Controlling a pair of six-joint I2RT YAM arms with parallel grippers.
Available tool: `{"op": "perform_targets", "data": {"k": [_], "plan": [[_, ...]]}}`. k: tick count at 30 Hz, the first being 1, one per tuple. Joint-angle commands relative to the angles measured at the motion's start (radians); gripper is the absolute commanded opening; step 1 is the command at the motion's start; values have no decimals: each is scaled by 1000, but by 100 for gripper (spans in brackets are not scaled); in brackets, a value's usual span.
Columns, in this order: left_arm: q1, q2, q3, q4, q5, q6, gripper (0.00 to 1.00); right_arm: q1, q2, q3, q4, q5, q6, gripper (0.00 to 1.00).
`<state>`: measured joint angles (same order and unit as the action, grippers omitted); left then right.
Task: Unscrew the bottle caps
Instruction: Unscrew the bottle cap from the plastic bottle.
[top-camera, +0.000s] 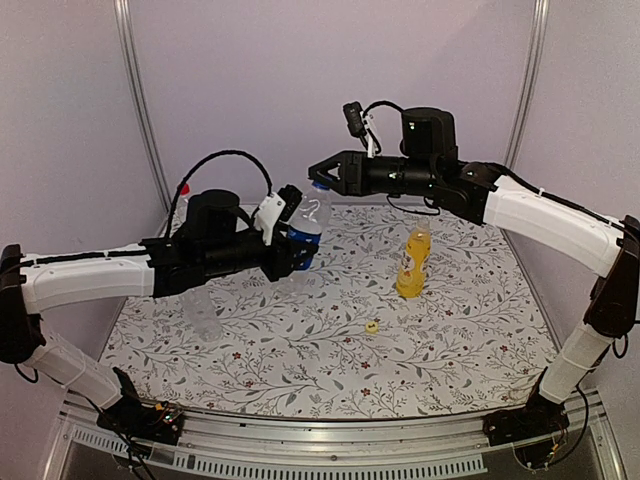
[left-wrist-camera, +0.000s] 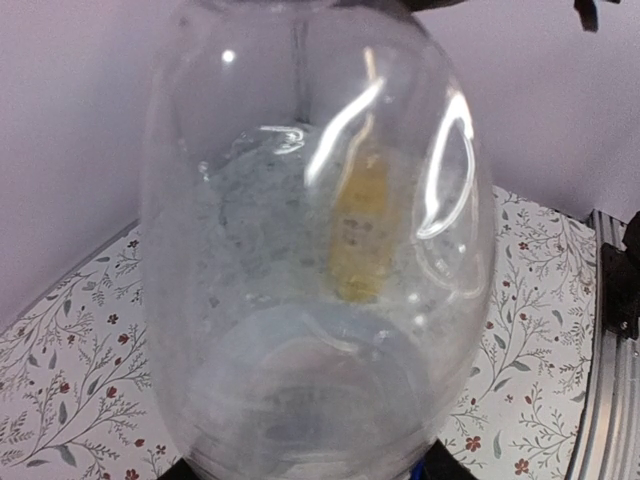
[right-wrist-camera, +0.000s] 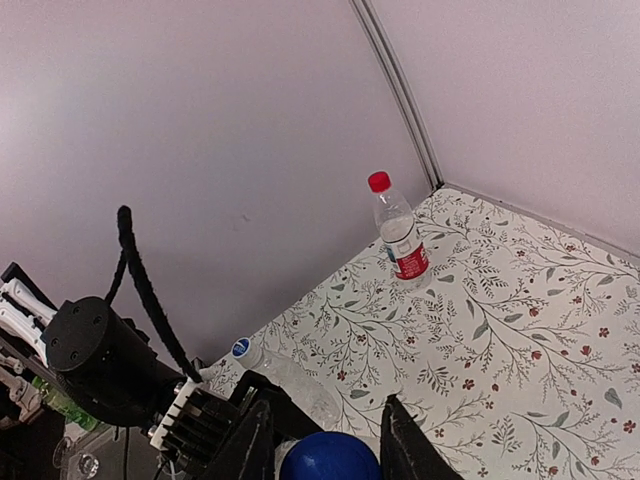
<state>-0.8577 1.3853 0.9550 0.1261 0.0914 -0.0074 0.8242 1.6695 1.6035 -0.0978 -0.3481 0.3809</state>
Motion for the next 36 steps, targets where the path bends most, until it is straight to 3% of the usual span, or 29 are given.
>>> {"op": "perform_targets", "data": {"k": [1, 10, 14, 18, 22, 26, 28, 34, 36], "plan": [[-12, -23, 25, -8, -17, 6, 41, 7, 14, -4, 3, -5, -1, 33], [-12, -25, 26, -8, -18, 6, 41, 7, 19, -7, -5, -8, -4, 32], [-11, -29, 22, -4, -11, 6, 41, 1, 17, -13, 6, -27, -9, 21], [-10, -42, 13, 13, 39, 6, 41, -29, 0, -58, 102, -198, -33, 6], [6, -70, -19, 78, 228, -1, 42, -58, -5, -64, 144, -477, -175, 1], [54, -85, -55, 203, 563, -65, 41, -75, -9, -43, 60, -722, -389, 1], [64, -78, -62, 242, 665, -98, 40, -94, 5, -9, 9, -808, -446, 1], [69, -56, -61, 279, 790, -134, 39, -114, 30, 47, -107, -902, -553, 1], [70, -54, -60, 275, 775, -134, 39, -115, 29, 48, -108, -882, -546, 10]]}}
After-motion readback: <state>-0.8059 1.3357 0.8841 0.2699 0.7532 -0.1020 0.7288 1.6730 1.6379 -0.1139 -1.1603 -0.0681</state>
